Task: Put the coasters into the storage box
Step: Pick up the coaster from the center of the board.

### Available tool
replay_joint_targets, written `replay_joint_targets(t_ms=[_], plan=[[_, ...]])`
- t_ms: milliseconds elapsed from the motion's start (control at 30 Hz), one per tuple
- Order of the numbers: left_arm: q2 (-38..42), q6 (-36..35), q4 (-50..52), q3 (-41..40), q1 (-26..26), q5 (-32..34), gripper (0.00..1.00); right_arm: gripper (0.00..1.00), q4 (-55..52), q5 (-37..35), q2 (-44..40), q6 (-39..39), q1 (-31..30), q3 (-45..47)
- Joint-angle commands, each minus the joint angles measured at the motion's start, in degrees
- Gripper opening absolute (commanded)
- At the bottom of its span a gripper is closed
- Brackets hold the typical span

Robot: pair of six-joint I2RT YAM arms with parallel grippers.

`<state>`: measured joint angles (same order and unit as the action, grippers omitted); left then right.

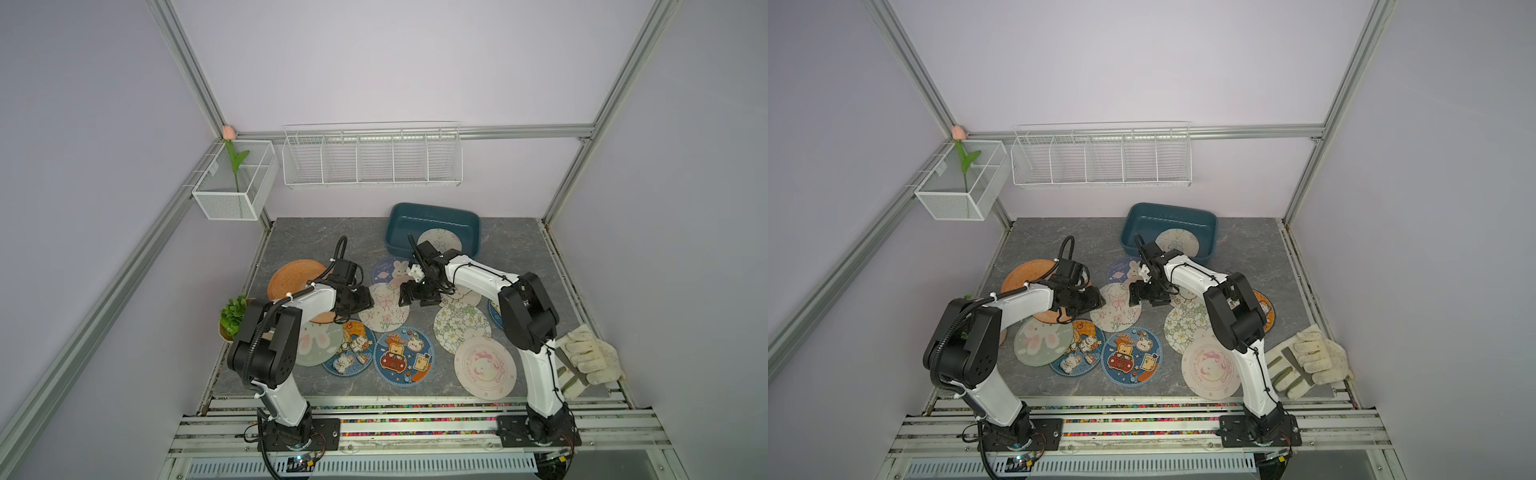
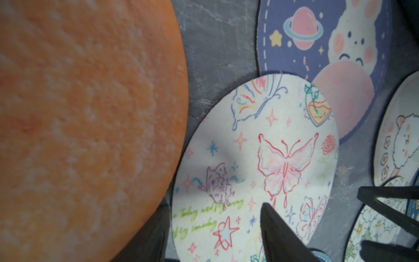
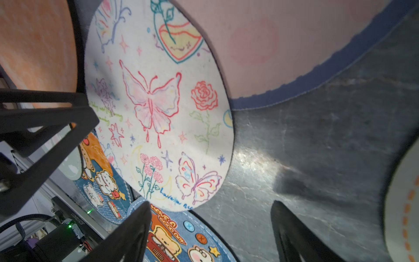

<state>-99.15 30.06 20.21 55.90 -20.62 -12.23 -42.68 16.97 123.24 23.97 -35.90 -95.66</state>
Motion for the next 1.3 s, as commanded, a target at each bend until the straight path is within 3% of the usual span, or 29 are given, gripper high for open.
replay_joint_targets(t_ms=[0, 1133, 1267], plan=[[-2.6, -1.3, 2.4, 0.9, -0.1, 0.3, 0.64, 0.82, -1.9, -1.0, 1.9, -0.7, -0.7, -2.3], [-5.1, -1.9, 3.3, 1.9, -1.7, -2.1, 0.62, 0.57, -0.6, 1.4, 7.2, 1.7, -2.8, -5.5], [-5.1, -1.8, 3.3, 1.8, -1.8, -2.0, 0.62, 0.42, -0.3, 1.3, 7.3, 1.9, -2.8, -5.6]])
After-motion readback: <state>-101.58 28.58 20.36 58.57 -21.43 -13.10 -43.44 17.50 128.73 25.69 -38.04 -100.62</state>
